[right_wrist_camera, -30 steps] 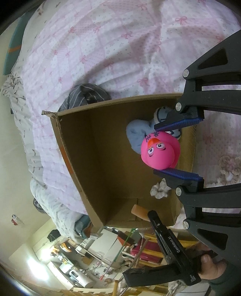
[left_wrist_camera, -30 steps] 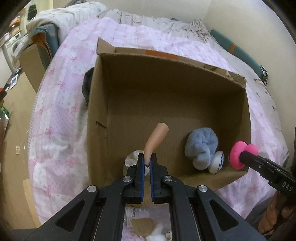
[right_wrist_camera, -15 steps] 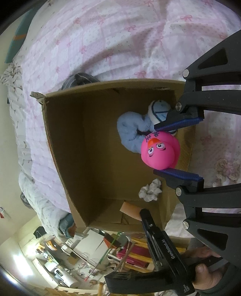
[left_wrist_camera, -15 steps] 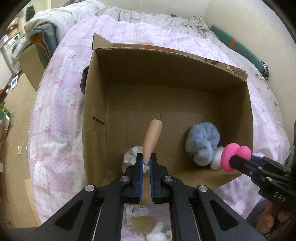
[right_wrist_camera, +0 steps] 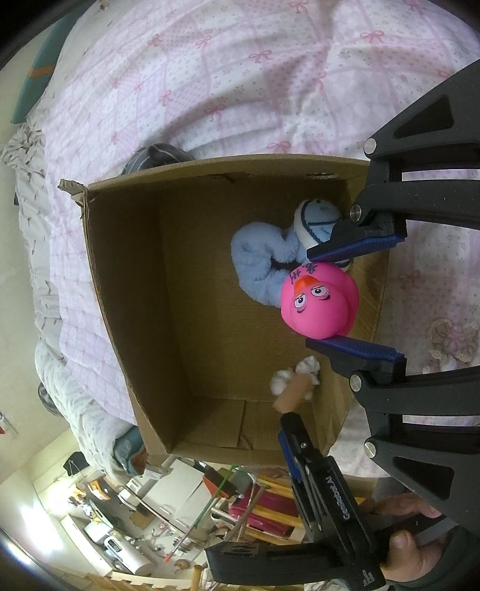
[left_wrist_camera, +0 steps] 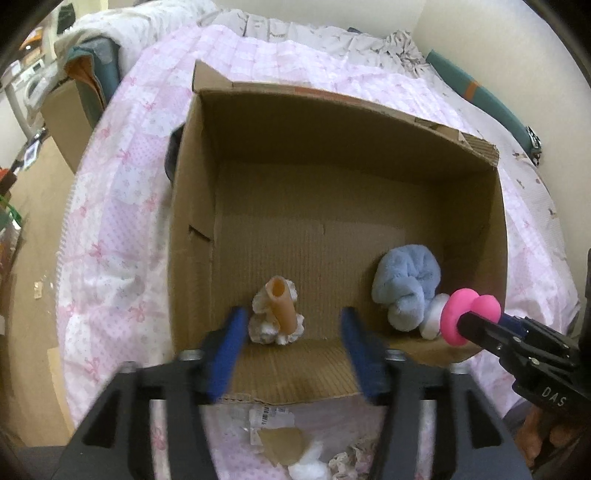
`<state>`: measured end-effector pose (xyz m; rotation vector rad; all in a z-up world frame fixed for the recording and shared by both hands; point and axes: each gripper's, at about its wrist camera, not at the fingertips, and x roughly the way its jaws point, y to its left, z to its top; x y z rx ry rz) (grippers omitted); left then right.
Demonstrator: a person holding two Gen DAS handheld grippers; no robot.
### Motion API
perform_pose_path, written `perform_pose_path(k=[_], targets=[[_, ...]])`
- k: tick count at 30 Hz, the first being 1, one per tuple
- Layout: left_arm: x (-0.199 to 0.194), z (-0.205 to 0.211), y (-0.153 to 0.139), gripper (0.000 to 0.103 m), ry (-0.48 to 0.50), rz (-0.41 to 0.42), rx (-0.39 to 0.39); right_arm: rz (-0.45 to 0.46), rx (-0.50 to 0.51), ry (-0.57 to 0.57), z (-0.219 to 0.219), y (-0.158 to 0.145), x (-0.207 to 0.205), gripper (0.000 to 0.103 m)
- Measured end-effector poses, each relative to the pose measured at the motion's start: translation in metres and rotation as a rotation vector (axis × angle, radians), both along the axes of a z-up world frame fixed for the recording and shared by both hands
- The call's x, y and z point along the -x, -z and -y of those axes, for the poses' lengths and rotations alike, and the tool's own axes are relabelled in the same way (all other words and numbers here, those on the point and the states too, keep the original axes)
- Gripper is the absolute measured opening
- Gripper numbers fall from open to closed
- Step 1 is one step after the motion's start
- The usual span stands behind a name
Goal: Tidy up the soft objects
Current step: 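Open both grippers to drop the cylinder and duck into the box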
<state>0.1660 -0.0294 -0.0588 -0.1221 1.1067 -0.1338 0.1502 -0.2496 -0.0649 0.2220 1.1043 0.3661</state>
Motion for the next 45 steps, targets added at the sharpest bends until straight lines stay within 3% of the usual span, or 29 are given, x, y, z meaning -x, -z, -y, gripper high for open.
perform_pose_path(k=[4, 16, 18, 20, 26, 45], targets=[[0.000, 0.000, 0.000, 0.068, -0.009, 0.010, -0.048, -0.001, 0.000, 0.001, 0.000, 0.000, 0.000, 0.042], [0.000, -0.005, -0.003, 0.068, -0.026, 0.016, -0.028, 0.026, -0.002, 0.023, 0.004, -0.004, -0.001, 0.044], [0.001, -0.004, -0.003, 0.068, -0.024, 0.018, -0.033, 0.031, -0.016, 0.034, 0.006, -0.005, -0.001, 0.066], [0.002, -0.004, -0.004, 0.068, -0.024, 0.023, -0.038, 0.049, -0.019, 0.054, 0.009, -0.008, -0.001, 0.074], [0.002, -0.004, -0.005, 0.068, -0.028, 0.029, -0.049, 0.010, -0.023, 0.090, 0.016, -0.002, -0.004, 0.074], [0.016, -0.010, -0.017, 0.068, -0.036, 0.044, -0.067, 0.014, -0.019, 0.081, 0.013, -0.004, -0.001, 0.074]])
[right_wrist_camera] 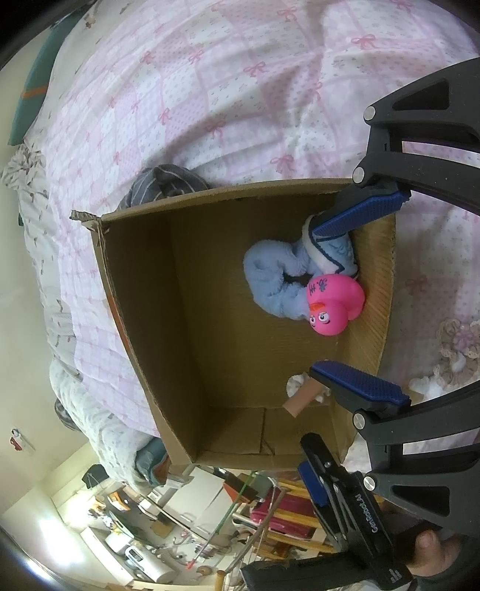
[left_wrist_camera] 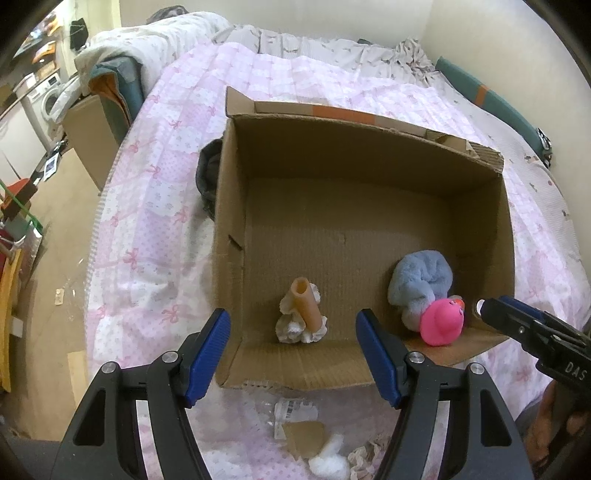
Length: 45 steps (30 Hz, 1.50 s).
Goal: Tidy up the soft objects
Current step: 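Open both grippers to drop the cylinder and duck into the box, then withdraw both grippers from the box toward the remaining items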
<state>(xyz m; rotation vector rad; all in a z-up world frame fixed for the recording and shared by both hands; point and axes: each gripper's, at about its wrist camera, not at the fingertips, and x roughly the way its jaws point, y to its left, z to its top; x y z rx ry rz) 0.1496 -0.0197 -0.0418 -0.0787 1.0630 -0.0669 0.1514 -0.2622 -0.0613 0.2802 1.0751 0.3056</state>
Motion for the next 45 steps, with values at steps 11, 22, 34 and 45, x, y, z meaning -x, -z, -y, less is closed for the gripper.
perform_pose_path(k=[11, 22, 34, 45], targets=[[0.036, -0.012, -0.008, 0.068, -0.028, 0.010, -0.019, 0.008, 0.001, 0.012, 0.006, -0.005, 0.012, 0.074], [0.068, -0.027, -0.010, 0.068, -0.055, 0.014, -0.037, 0.022, -0.003, 0.028, 0.013, -0.015, 0.037, 0.074], [0.087, -0.028, 0.000, 0.068, -0.058, -0.014, -0.039, -0.018, 0.008, -0.019, 0.005, -0.006, 0.067, 0.074], [0.085, -0.045, 0.003, 0.068, -0.141, -0.031, 0.015, -0.167, 0.042, -0.171, -0.033, 0.027, 0.077, 0.074]])
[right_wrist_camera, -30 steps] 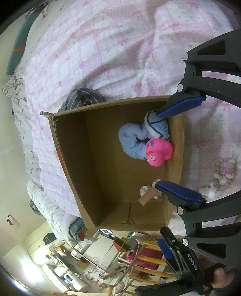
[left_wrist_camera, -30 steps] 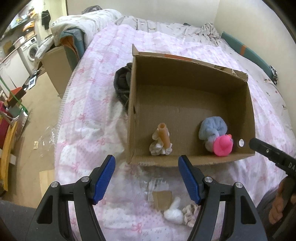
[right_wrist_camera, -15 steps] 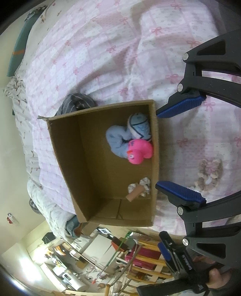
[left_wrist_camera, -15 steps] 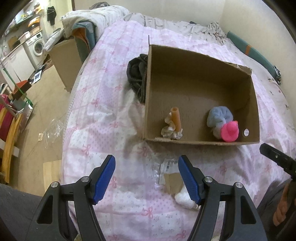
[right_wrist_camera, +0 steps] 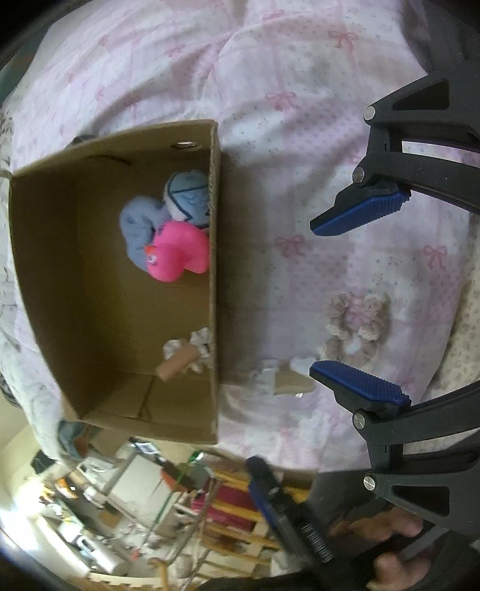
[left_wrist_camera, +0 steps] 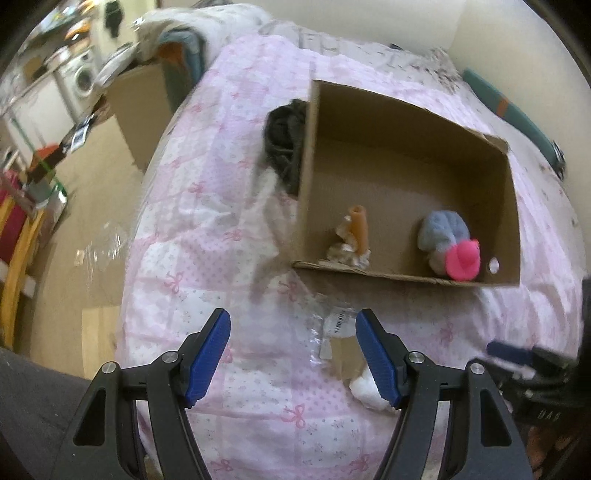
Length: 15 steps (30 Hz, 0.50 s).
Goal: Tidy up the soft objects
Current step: 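Withdraw both grippers from the box toward the remaining items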
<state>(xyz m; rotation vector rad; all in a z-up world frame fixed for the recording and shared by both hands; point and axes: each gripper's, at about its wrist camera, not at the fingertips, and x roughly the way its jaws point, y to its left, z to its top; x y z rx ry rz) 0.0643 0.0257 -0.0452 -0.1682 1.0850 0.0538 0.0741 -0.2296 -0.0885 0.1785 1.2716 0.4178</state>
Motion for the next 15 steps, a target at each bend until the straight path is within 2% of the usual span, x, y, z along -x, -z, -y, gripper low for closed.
perform_pose_path(k=[3, 7, 13, 15], targets=[[-0.002, -0.010, 0.005, 0.068, -0.046, -0.022, 0.021, -0.042, -0.018, -0.013, -0.003, 0.010, -0.002, 0.074], [-0.004, -0.021, 0.012, 0.068, -0.097, -0.057, 0.046, -0.094, 0.012, -0.063, -0.016, 0.024, -0.004, 0.074], [-0.007, -0.024, 0.017, 0.068, -0.116, -0.081, 0.071, -0.148, 0.009, -0.171, -0.049, 0.038, 0.004, 0.074], [-0.006, -0.023, 0.017, 0.068, -0.112, -0.079, 0.072, -0.153, 0.038, -0.198, -0.059, 0.045, 0.006, 0.074]])
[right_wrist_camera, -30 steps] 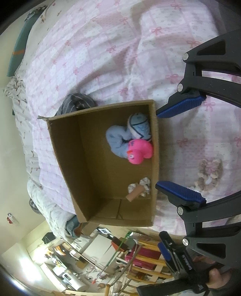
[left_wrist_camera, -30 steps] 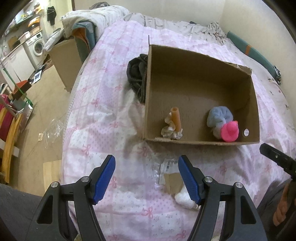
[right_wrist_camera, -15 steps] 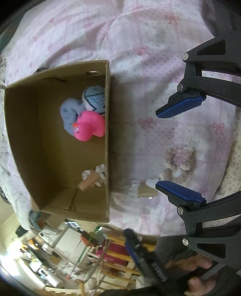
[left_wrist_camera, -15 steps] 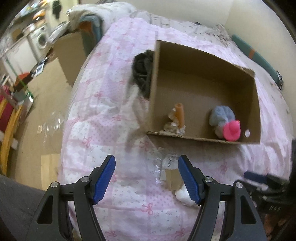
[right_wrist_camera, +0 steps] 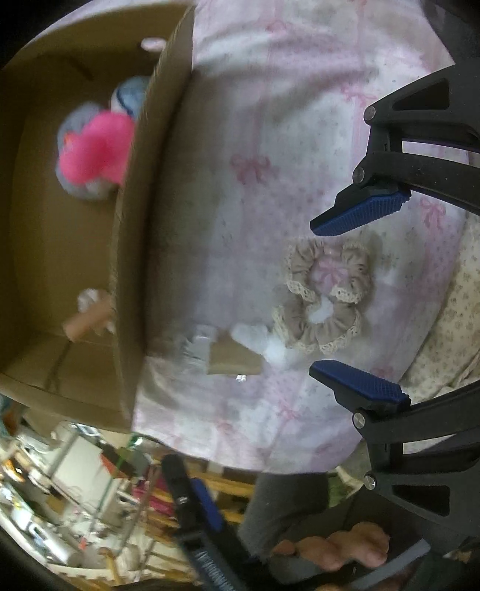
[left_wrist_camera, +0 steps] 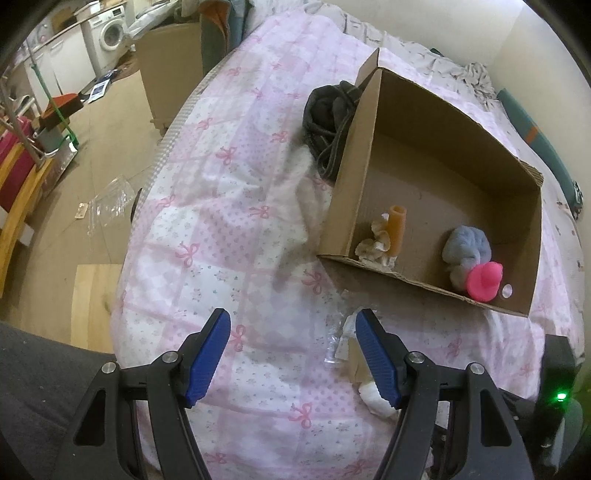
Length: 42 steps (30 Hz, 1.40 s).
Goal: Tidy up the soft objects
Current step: 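Withdraw both grippers from the box toward the remaining items, then grasp the lace scrunchie with the right gripper while the left gripper grasps the white sock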
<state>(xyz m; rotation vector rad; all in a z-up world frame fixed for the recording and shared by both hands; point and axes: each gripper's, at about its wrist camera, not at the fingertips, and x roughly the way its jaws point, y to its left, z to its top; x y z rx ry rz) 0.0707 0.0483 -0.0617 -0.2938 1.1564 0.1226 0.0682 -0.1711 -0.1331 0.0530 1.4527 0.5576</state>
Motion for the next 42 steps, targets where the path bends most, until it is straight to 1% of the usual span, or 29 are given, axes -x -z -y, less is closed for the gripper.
perform_pose_path(k=[2, 3, 6, 7, 8, 12, 14, 15, 17, 20, 22, 23, 25, 28, 29, 30, 33, 35, 37, 40, 42], targets=[[0.000, 0.001, 0.000, 0.068, 0.003, 0.001, 0.000, 0.001, 0.055, -0.012, -0.003, 0.007, 0.001, 0.074], [0.000, 0.002, 0.000, 0.068, 0.005, 0.001, -0.001, -0.009, 0.052, -0.001, -0.002, 0.009, -0.001, 0.074], [-0.002, 0.004, 0.001, 0.068, 0.010, -0.001, -0.002, -0.047, -0.001, 0.071, 0.010, 0.013, -0.007, 0.074], [-0.002, 0.004, 0.001, 0.068, 0.011, -0.001, -0.003, -0.063, -0.015, 0.077, 0.011, 0.014, -0.008, 0.074], [-0.002, 0.005, 0.001, 0.068, 0.012, -0.001, -0.005, -0.064, -0.003, 0.075, 0.011, 0.016, -0.009, 0.074], [-0.001, 0.007, 0.003, 0.068, 0.023, -0.007, -0.010, -0.026, 0.145, 0.073, 0.012, 0.025, -0.009, 0.074], [-0.001, 0.008, 0.003, 0.068, 0.025, -0.010, -0.012, -0.017, 0.204, 0.090, 0.018, 0.027, -0.009, 0.074], [-0.001, 0.008, 0.004, 0.068, 0.026, -0.010, -0.012, -0.012, 0.218, 0.104, 0.022, 0.027, -0.010, 0.074], [-0.001, 0.009, 0.003, 0.068, 0.028, -0.008, -0.014, 0.000, 0.190, 0.126, 0.027, 0.022, -0.010, 0.074], [0.000, 0.010, 0.003, 0.068, 0.030, -0.007, -0.020, 0.017, 0.085, 0.111, 0.022, 0.009, -0.009, 0.074], [0.000, 0.011, 0.004, 0.068, 0.031, -0.009, -0.023, 0.024, 0.041, 0.109, 0.020, 0.003, -0.008, 0.074], [0.000, 0.011, 0.004, 0.068, 0.031, -0.009, -0.025, 0.013, 0.018, 0.109, 0.018, 0.004, -0.009, 0.074], [-0.001, 0.012, 0.005, 0.068, 0.036, -0.011, -0.031, -0.029, 0.011, 0.092, 0.009, 0.016, -0.010, 0.074], [-0.001, 0.015, 0.005, 0.068, 0.043, -0.010, -0.043, -0.063, 0.068, 0.075, 0.000, 0.035, -0.014, 0.074], [-0.001, 0.016, 0.006, 0.068, 0.046, -0.011, -0.045, -0.053, 0.086, 0.060, -0.003, 0.037, -0.014, 0.067], [-0.001, 0.017, 0.006, 0.068, 0.051, -0.011, -0.045, -0.043, 0.098, 0.046, -0.006, 0.037, -0.014, 0.048], [0.000, 0.021, 0.008, 0.068, 0.074, -0.022, -0.044, -0.053, 0.087, 0.041, -0.004, 0.037, -0.015, 0.017], [0.001, 0.024, 0.009, 0.068, 0.088, -0.029, -0.043, -0.054, 0.069, 0.046, -0.001, 0.030, -0.013, 0.015], [0.003, 0.029, 0.011, 0.068, 0.105, -0.041, -0.036, -0.035, 0.045, 0.066, 0.006, 0.020, -0.012, 0.014], [0.006, 0.041, 0.020, 0.068, 0.151, -0.069, -0.009, 0.014, 0.003, 0.133, 0.029, -0.004, -0.011, 0.014], [0.010, 0.058, 0.028, 0.068, 0.208, -0.097, 0.001, 0.050, -0.023, 0.187, 0.045, -0.020, -0.011, 0.014]])
